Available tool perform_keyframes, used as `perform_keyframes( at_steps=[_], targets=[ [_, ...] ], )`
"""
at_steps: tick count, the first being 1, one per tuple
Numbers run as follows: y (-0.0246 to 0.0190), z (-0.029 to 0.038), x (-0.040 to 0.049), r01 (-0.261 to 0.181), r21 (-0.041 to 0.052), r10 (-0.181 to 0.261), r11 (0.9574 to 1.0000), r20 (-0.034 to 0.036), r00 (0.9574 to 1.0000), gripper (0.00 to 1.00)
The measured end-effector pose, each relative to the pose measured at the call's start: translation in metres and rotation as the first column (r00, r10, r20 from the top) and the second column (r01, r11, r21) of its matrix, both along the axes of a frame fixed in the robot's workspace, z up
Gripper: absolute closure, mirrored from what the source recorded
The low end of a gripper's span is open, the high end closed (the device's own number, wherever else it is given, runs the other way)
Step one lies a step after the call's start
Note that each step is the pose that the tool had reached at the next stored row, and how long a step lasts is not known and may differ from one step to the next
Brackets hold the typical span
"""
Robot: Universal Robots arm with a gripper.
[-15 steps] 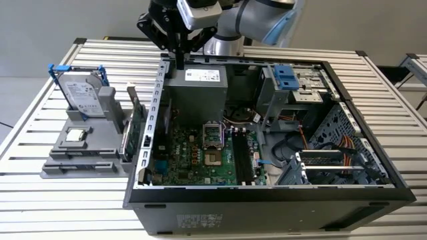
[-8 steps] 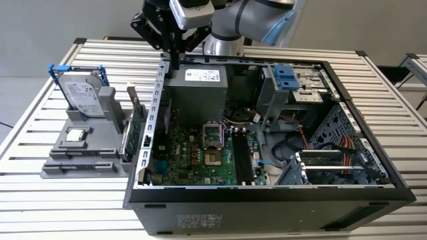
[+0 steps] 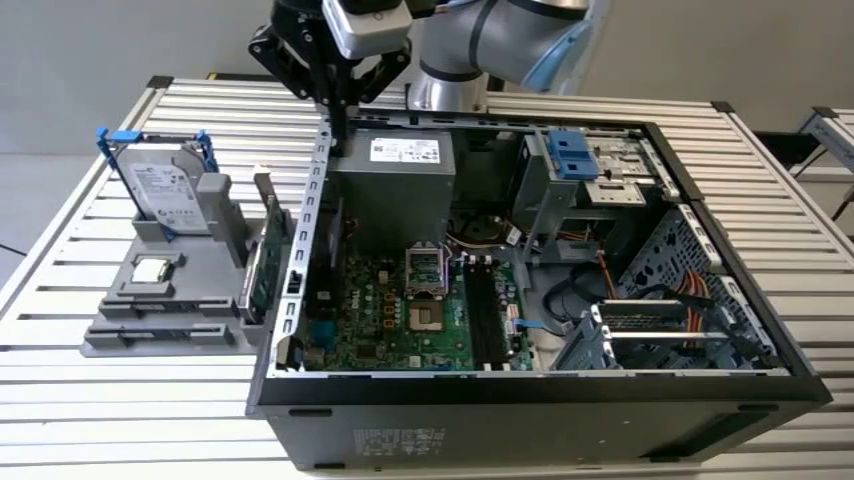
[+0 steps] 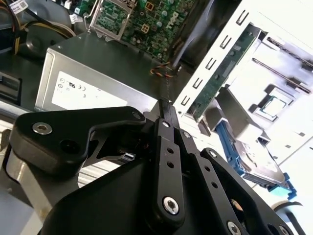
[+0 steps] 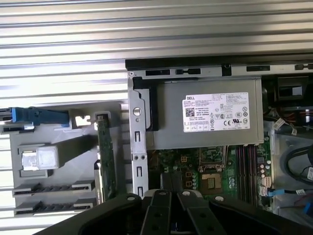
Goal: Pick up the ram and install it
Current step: 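Reach for the ram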
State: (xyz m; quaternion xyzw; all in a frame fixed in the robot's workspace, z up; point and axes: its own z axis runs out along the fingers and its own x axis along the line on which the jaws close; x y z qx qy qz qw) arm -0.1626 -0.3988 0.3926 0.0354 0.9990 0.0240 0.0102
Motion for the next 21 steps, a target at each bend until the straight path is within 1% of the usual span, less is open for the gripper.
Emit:
perform_keyframes(
  at_steps=[21],
  targets=[
    [0.0,0.0,-0.0275,0.0,0.0001,0.0,1.0,-0.0017,1.0,1.0]
  ],
)
